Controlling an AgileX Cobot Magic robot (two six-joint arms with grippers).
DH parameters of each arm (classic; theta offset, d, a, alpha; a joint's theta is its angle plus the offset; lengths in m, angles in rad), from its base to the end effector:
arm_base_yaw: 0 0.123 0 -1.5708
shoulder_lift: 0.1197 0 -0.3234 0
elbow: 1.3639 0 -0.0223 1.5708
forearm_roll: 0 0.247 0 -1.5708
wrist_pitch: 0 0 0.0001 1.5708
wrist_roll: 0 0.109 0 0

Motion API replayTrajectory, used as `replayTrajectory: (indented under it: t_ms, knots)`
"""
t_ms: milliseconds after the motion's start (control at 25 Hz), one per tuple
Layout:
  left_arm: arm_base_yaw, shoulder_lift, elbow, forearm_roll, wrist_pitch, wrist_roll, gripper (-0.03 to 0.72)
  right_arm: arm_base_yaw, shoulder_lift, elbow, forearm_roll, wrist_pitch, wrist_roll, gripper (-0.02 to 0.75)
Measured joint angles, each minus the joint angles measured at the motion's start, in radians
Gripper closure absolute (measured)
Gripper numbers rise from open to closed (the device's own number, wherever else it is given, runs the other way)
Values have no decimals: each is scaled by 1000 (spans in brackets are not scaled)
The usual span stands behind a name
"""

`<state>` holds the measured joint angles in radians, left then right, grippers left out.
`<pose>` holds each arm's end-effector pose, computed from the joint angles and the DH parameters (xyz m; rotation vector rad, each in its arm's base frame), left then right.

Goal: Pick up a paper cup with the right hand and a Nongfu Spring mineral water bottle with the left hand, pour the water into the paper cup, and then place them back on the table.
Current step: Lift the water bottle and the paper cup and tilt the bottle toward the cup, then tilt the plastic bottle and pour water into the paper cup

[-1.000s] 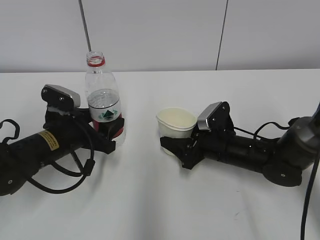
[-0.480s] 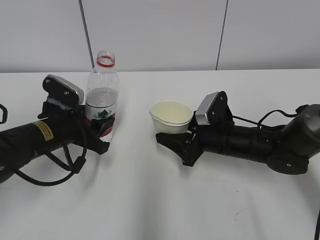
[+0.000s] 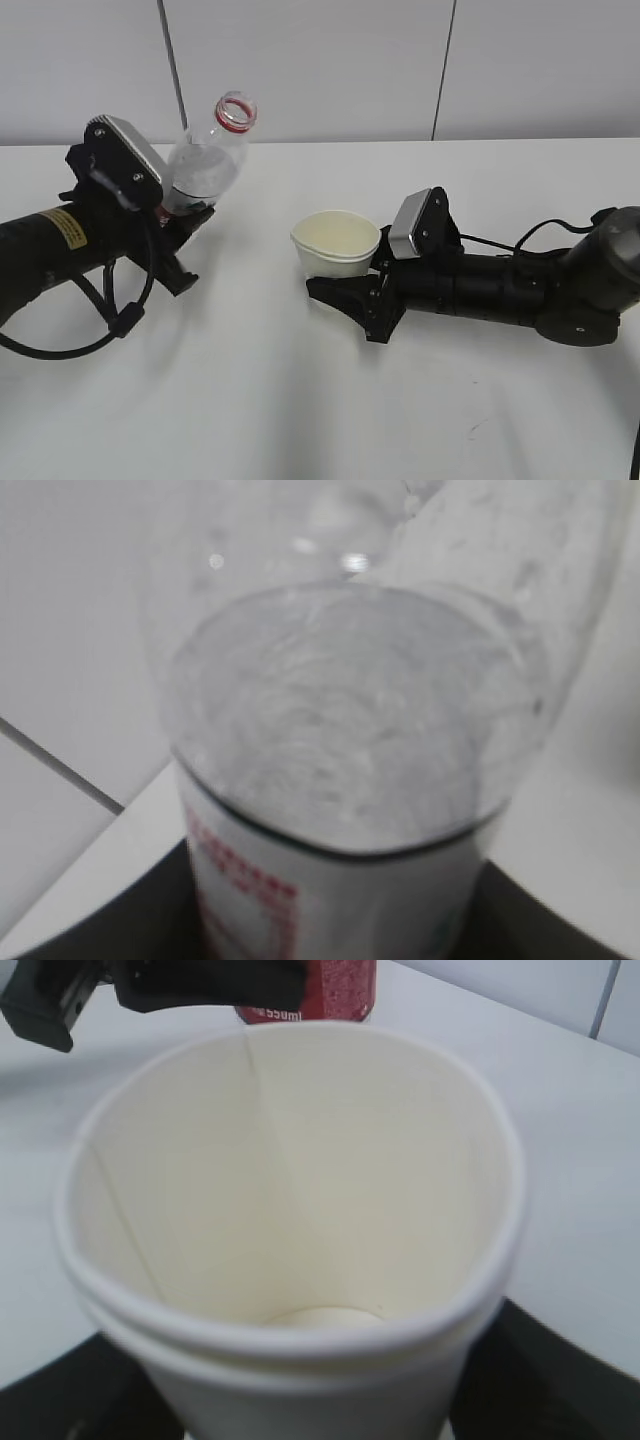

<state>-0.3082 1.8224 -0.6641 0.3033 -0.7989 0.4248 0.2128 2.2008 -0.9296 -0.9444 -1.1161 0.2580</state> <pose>0.3332 -0.1305 0.1871 0.9782 1.5813 0.0286 0.3795 0.1631 0.1166 -0.9694 1.5604 0.7080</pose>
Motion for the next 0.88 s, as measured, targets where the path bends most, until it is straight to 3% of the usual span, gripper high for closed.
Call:
replayTrajectory:
  t_ms: [200, 600, 880]
  knots:
    - [0, -1, 0, -40, 1, 164, 333, 0, 0, -2, -22, 0, 39, 247]
    - [0, -1, 0, -76, -46, 378, 333, 4, 0, -72, -167, 0, 161, 247]
    - [0, -1, 0, -103, -69, 556, 333, 77, 0, -110, -200, 51, 178, 248]
